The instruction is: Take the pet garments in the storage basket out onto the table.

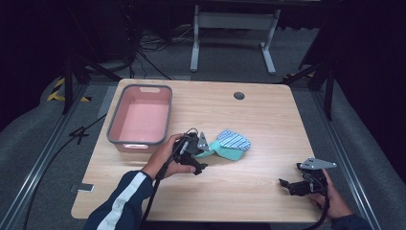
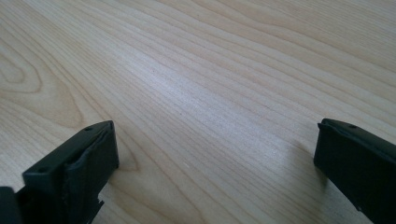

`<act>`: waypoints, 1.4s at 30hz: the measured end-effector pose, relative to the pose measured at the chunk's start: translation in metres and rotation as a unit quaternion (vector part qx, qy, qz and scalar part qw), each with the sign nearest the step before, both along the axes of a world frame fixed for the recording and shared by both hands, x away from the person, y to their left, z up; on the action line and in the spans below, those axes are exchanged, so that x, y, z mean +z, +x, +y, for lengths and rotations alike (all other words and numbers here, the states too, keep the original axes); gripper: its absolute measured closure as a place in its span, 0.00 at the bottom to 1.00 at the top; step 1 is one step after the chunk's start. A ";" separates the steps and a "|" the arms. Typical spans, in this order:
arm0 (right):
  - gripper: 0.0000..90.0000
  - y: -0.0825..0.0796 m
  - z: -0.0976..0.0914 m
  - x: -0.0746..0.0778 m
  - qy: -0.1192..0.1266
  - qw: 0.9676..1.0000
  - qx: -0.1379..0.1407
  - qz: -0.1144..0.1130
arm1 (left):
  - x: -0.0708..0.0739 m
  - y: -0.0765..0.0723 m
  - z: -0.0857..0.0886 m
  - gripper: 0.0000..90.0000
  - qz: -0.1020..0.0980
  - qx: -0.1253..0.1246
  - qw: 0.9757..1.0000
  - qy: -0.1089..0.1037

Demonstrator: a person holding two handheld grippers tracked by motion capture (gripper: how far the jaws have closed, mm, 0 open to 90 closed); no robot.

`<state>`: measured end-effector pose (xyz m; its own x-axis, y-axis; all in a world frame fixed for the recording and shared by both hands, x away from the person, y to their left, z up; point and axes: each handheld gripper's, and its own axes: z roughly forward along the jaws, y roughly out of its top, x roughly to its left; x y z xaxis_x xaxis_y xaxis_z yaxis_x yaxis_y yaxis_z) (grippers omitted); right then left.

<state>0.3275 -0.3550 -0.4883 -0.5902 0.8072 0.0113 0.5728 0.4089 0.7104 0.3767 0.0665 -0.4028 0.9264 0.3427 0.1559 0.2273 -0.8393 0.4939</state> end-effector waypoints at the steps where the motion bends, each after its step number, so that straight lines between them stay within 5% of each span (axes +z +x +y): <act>1: 0.00 0.000 0.000 0.000 0.000 1.000 0.000 0.000 | -0.002 -0.004 0.004 0.26 -0.004 -0.002 1.000 0.002; 7: 0.00 0.000 0.000 0.000 0.000 1.000 0.000 0.000 | -0.007 -0.015 0.017 0.26 -0.007 -0.013 1.000 0.013; 20: 0.00 0.000 0.000 0.000 0.000 1.000 0.000 0.000 | -0.023 -0.034 0.060 0.26 -0.011 0.006 1.000 0.029; 42: 0.00 0.000 0.000 0.000 0.000 1.000 -0.001 0.000 | -0.047 -0.054 0.143 0.23 -0.010 0.062 0.998 0.015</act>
<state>0.3273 -0.3549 -0.4884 -0.5878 0.8089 0.0116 0.5740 0.4070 0.7106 0.3227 0.2098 -0.4502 0.8744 0.4488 0.1847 0.3204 -0.8197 0.4749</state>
